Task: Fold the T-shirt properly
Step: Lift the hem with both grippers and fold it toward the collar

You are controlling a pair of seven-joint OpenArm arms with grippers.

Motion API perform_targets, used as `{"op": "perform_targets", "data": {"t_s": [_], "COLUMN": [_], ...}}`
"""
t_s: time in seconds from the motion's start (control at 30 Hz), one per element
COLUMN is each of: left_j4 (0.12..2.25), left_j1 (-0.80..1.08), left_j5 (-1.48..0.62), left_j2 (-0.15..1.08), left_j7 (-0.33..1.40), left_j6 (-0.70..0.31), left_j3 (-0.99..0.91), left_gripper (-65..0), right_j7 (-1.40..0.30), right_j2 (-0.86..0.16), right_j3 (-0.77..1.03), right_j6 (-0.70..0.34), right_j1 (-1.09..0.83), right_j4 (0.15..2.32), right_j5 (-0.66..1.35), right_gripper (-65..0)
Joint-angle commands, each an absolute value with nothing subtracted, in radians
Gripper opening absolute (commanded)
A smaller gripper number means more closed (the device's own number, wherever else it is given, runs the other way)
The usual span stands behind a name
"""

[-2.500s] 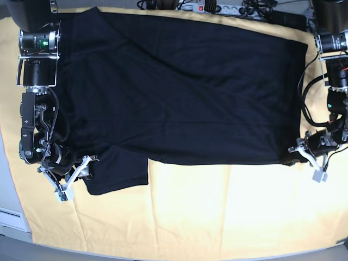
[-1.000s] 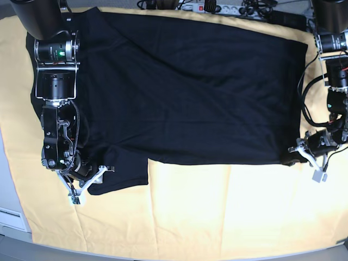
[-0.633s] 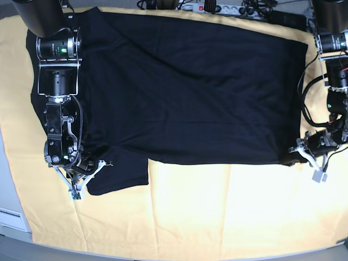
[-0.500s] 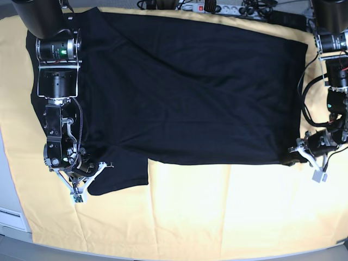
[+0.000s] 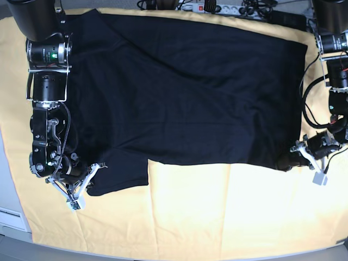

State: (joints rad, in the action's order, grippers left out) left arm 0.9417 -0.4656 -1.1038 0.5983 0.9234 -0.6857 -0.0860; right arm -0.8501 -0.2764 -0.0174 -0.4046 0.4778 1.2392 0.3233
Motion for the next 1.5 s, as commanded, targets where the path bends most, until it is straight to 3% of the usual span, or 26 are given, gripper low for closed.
{"op": "perform_targets", "data": {"t_s": [0.0, 0.7, 1.03, 1.47], "left_j4": [0.958, 1.131, 1.291, 1.415], "left_j1": [-0.494, -0.491, -0.422, -0.387], "left_j5": [-1.152, -1.484, -1.484, -1.484], "left_j2": [0.619, 0.719, 0.756, 0.862], "left_j7": [0.920, 1.288, 1.364, 1.363], "left_j6": [-0.698, -0.698, -0.698, -0.698], "left_j3": [-0.094, -0.094, -0.094, -0.094], "left_gripper": [-65.0, -65.0, -65.0, -65.0], "right_j7": [-0.834, -0.999, -1.103, -1.120], "right_j2": [-0.300, -0.582, -0.624, -0.625], "right_j3": [-0.013, -0.013, -0.013, -0.013], "right_j6": [-0.414, -0.670, -0.686, -0.698], "right_j1": [0.512, 0.428, 0.359, 0.340], "right_j4": [1.272, 1.338, 1.507, 1.531], "right_j5": [0.350, 0.825, 0.997, 0.995], "right_gripper": [-65.0, -65.0, -65.0, -65.0]}}
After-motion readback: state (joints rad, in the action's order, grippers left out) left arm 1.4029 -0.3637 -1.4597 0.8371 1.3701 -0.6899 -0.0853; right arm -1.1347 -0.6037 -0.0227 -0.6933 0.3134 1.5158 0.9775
